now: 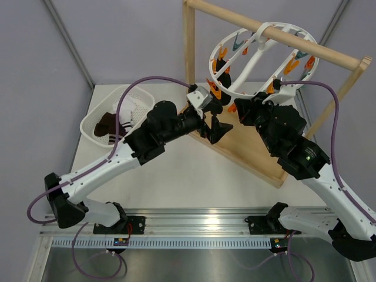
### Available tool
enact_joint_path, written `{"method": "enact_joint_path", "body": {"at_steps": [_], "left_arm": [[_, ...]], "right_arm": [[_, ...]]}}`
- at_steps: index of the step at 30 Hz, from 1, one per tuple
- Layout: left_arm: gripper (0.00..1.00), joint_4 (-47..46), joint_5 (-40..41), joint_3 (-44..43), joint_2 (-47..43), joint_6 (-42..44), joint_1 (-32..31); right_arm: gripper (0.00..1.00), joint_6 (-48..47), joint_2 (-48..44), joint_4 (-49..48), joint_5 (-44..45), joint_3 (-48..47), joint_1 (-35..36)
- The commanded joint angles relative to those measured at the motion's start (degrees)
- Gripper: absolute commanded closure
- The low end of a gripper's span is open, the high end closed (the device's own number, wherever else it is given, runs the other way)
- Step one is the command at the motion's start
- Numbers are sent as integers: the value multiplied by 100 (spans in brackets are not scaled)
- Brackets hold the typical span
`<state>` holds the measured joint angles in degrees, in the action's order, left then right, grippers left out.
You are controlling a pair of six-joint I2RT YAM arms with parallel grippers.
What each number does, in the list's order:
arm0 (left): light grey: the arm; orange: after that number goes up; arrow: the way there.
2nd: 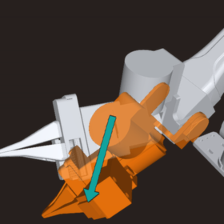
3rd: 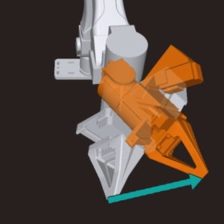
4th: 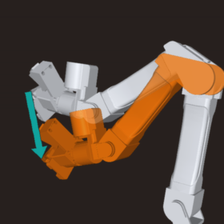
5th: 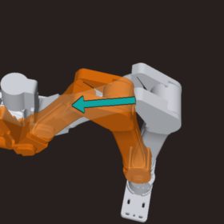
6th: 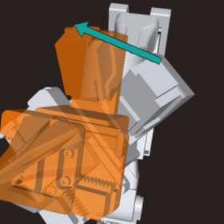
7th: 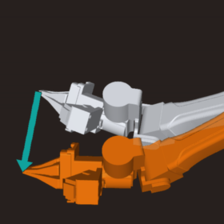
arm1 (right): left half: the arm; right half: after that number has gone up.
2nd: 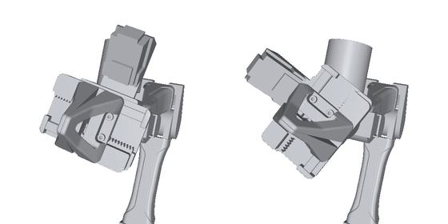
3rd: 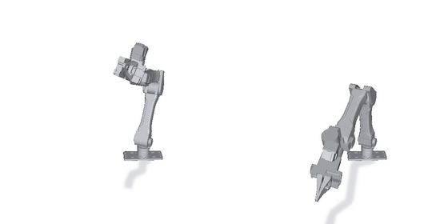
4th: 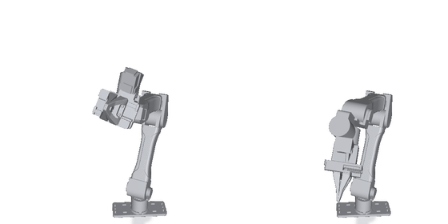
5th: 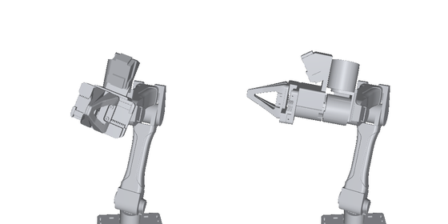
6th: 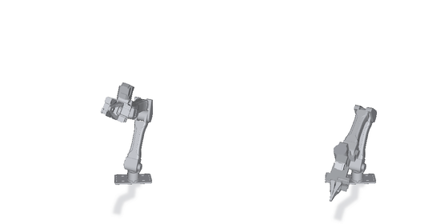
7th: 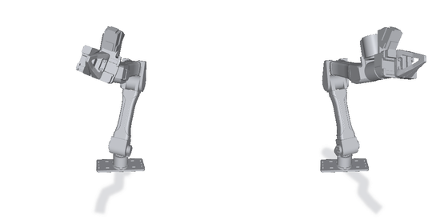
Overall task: Clip the socks to the hanger
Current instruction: Open the clamp at the hanger, then pick up the sock from the bin.
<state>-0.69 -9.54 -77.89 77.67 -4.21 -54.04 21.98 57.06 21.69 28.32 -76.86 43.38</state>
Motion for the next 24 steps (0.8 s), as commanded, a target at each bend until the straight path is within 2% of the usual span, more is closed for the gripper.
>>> {"method": "enact_joint_path", "body": {"at_steps": [1,4,6,10,17,24], "left_arm": [[1,349,759,37,-602,-290,95],[1,981,1375,37,-762,-677,385],[1,1596,1560,10,-832,-1072,823],[1,2625,1481,-16,-701,-1662,1886],[4,4206,1472,-472,19,-1548,3616],[9,4542,1920,-841,960,-1434,4726]], "right_arm": [[100,219,-98,-640,535,74,-84],[100,316,-107,-649,482,127,-84],[100,342,-99,-649,456,154,-92],[100,386,-81,-649,359,189,-84],[100,334,-90,-693,122,215,-84],[100,421,-81,-728,-151,320,-84]]}}
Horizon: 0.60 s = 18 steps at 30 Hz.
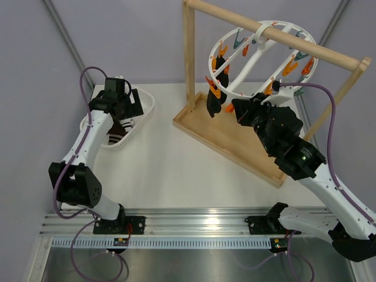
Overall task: Clip the socks to the hanger
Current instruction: Pick up the sock from the bin.
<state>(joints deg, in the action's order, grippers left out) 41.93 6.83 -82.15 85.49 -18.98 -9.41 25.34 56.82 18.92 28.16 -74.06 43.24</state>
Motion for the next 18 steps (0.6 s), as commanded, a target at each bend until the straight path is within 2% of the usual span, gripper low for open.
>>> {"method": "enact_joint_path", "body": {"at_steps": [1,6,13,18], "left_arm": [[10,289,292,-520,439,18,351],[15,-158,714,-311,793,-184,826],[23,-650,899,-187,1355,-404,1441],[27,-511,820,-354,1900,-413,1582]], "right_arm": [[100,85,-74,-450,-179,50,-79],[99,67,-162,-503,-250,155,-70],[98,32,-232,-520,-294,252,-71],[98,15,-312,-556,-294,278,-70]]}}
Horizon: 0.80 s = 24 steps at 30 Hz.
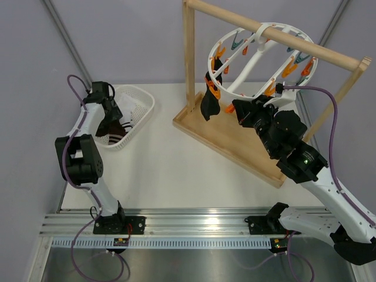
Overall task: Clip the socks to the hanger
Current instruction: Pick up the sock from the bin.
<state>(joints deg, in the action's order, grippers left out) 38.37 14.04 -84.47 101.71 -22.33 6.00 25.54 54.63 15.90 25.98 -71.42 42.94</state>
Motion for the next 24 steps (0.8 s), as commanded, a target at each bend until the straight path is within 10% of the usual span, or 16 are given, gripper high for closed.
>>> {"method": "enact_joint_path", "body": {"at_steps": [1,18,24], "left_arm": [[30,-163,73,-105,331,-88,59],[52,-541,-341,176,727,-158,358],[94,-445,-455,45,737,-175,367]], "right_arm": [[98,-31,-102,-263,-75,5,-40],[98,-40,-190,-281,-93,75,-40],[98,-31,-207,-272,-84,75,-40]]}}
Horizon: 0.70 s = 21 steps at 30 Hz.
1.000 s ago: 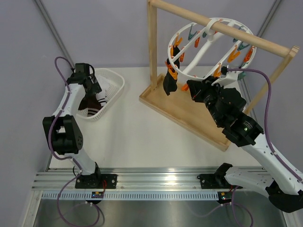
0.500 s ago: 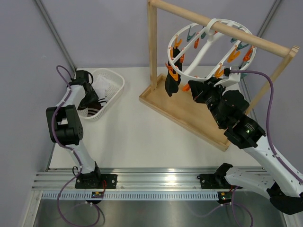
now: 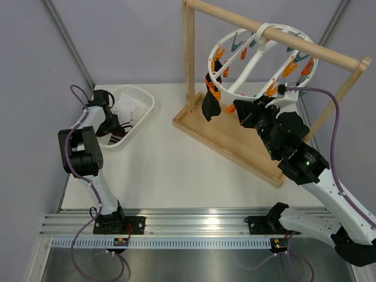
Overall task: Clip the socks to the hanger
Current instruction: Pick up the sock from the bin.
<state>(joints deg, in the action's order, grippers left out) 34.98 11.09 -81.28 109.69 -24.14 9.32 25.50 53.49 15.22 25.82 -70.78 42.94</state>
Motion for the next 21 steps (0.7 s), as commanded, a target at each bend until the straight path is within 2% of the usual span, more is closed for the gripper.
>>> {"method": "enact_joint_path", "body": {"at_steps": [1,8,15,17,20,21], "left_arm": [[100,-106,-186,-284,-140,6,26],[99,61,-563,-556,-1528,181,-71],[93,439,-705,-899,-2715,770,-764],[93,588,-994,-960,-2961,867,-888],[93,930,-1451,-943,-3207,1217,-1510],[93,992,-1461,-908,-3269,1297,-1956]], "right_arm": [[98,-36,-94,-213,-60,12,-40],[98,-88,-111,-239,-7,12,-40],[98,-98,-32,-283,-7,-32,-40],[98,-106,-41,-283,-7,-58,-40],[98,-150,-41,-266,71,-76,-40],[98,-168,-41,-265,89,-85,-40]]}}
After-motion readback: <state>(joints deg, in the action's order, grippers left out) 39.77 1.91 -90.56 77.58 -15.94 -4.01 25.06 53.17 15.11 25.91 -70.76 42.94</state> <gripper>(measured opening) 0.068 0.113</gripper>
